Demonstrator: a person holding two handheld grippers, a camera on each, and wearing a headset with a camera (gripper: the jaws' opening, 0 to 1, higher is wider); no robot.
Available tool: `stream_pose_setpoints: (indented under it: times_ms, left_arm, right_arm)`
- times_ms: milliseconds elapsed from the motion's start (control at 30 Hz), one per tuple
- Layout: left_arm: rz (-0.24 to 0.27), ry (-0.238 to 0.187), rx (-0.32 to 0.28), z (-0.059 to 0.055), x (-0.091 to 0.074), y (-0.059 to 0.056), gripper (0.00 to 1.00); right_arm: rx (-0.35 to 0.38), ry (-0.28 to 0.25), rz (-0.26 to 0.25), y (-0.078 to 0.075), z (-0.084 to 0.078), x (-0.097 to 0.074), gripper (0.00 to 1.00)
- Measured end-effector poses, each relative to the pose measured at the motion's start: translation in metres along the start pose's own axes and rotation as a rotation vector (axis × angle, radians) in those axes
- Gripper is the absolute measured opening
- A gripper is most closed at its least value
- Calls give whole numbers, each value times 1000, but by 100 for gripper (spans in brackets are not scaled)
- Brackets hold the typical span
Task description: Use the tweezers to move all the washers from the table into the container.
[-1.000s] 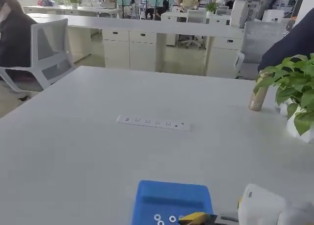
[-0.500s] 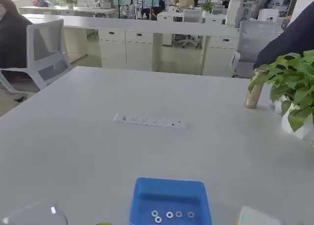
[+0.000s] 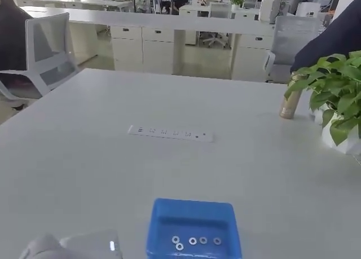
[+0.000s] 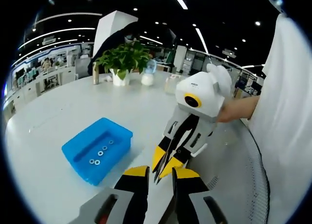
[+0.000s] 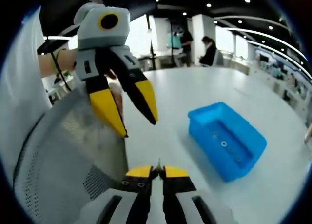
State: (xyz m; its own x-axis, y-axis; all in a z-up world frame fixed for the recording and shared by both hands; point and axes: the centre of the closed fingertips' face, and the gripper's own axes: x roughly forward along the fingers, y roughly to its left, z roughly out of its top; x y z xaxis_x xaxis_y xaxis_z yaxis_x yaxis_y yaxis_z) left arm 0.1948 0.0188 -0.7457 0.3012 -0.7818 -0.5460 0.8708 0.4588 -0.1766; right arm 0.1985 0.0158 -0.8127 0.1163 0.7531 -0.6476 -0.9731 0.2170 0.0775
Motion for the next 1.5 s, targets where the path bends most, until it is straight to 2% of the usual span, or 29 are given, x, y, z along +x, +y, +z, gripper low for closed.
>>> stream_pose_setpoints:
  times_ms: [67, 200, 333, 500, 767, 967, 1233, 1500]
  left_arm:
    - [-30, 4, 21, 4, 3, -5, 15]
    - [-56, 24, 75, 9, 9, -9, 14]
    - [-71, 45, 122, 9, 14, -13, 8]
    - [-103, 52, 157, 9, 16, -19, 0]
    - [-89, 97, 203, 1, 12, -15, 0]
    - [-83, 122, 205, -8, 6, -7, 0]
    - [-75, 242, 265, -34, 10, 2, 0]
    - [-70, 301, 271, -51, 10, 10, 0]
  right_arm:
    - [-23, 9, 10, 3, 1, 2, 4]
    - [-54, 27, 17, 6, 2, 5, 3]
    - [-116, 67, 17, 9, 1, 8, 3]
    - [-164, 85, 30, 15, 2, 9, 3]
    - [-179, 113, 19, 11, -3, 6, 4]
    - [-185, 126, 20, 10, -8, 5, 4]
    - [-193, 144, 25, 8, -19, 9, 4]
    - [-158, 136, 30, 4, -23, 18, 7]
